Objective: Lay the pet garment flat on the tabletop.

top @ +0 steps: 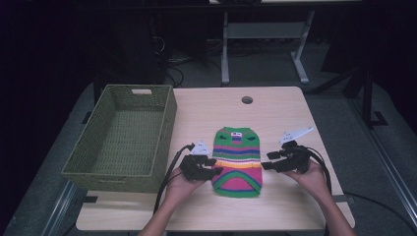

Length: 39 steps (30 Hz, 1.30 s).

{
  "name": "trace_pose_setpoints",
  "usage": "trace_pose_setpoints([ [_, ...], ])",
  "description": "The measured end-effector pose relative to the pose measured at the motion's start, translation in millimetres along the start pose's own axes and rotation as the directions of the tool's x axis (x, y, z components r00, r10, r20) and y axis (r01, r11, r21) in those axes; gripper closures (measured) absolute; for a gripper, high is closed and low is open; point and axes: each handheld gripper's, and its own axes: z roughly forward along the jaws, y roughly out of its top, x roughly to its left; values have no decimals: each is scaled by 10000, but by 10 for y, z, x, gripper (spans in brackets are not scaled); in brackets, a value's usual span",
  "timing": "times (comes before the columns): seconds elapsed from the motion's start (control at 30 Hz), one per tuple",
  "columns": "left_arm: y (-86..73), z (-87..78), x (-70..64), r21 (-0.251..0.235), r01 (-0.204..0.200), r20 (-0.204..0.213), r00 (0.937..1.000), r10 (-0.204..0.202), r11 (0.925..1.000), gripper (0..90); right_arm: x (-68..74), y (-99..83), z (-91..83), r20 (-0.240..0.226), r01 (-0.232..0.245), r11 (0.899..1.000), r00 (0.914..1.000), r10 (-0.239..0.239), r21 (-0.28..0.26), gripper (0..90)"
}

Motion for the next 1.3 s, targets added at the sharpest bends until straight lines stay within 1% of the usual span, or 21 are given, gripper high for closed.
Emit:
trace_pose_setpoints([
  [0.03,-5,-1,-8,-84,82,-50,10000,-82,9999,510,-13,-25,-12,-106,-69,10000,9999,68,-46,439],
  [0.07,-10,-13,-3,-50,69,-78,9999,-70,10000,479,-20,-51,-31,-217,-103,9999,9997,102,-61,433],
  [0.1,-17,-21,-7,-133,179,-65,9998,-179,9998,461,-27,-79,-49,-180,-23,9999,9998,21,-103,428],
  [0.13,-26,-31,-4,-163,180,-79,9998,-181,9997,453,-31,-107,-62,-192,-72,9998,9998,68,-178,418],
  [0.17,-33,-39,-4,-184,222,-80,9997,-224,9996,435,-43,-126,-77,-267,-140,9998,9995,137,-105,401],
  [0.2,-39,-52,4,-105,153,-47,9999,-153,9998,419,-51,-145,-87,-311,-219,9997,9993,216,-122,396],
  [0.27,-54,-68,-10,-149,339,36,9994,-339,9993,399,-55,-188,-120,-247,-192,9995,9995,186,-254,395],
  [0.3,-63,-84,-8,-126,251,45,9997,-251,9996,392,-60,-210,-133,-266,-196,9994,9995,188,-291,395],
  [0.37,-81,-99,-25,-202,372,75,9993,-370,9991,376,-62,-255,-153,-322,-216,9992,9993,205,-323,391],
  [0.53,-127,-125,-33,-193,403,64,9992,-402,9990,341,-57,-329,-203,-262,-341,9992,9991,334,-232,374],
  [0.57,-143,-132,-40,-165,474,4,9989,-474,9987,330,-66,-360,-231,-270,-354,9987,9990,344,-371,367],
  [0.67,-159,-149,-46,-81,425,-75,9991,-426,9991,310,-79,-389,-263,-199,-409,9984,9990,402,-390,358],
  [0.73,-168,-152,-53,-127,471,-64,9989,-472,9988,300,-85,-416,-278,-154,-514,9978,9986,508,-430,354],
  [0.8,-176,-162,-58,-126,476,-95,9988,-477,9988,291,-87,-440,-291,-138,-511,9977,9986,505,-452,354],
  [0.93,-195,-188,-71,-65,305,-190,9994,-306,9995,287,-84,-486,-313,-107,-546,9975,9985,542,-440,340],
  [0.97,-206,-191,-83,-94,332,-232,9992,-334,9994,284,-86,-494,-318,-114,-566,9977,9984,562,-369,335],
  [1.0,-220,-202,-86,-61,224,-266,9994,-226,9997,283,-88,-501,-320,-130,-564,9977,9984,559,-365,335],
  [1.03,-235,-211,-89,-30,213,-278,9994,-213,9998,283,-81,-510,-329,-105,-581,9976,9983,578,-387,335],
  [1.17,-305,-250,-109,-64,291,-337,9990,-293,9996,282,-82,-568,-362,-78,-547,9973,9985,544,-490,334],
  [1.23,-341,-275,-109,-37,331,-323,9989,-332,9994,282,-88,-609,-383,-52,-629,9966,9980,627,-527,327],
  [1.3,-371,-298,-115,-90,408,-411,9983,-411,9991,273,-92,-650,-411,-30,-713,9958,9975,712,-571,325],
])
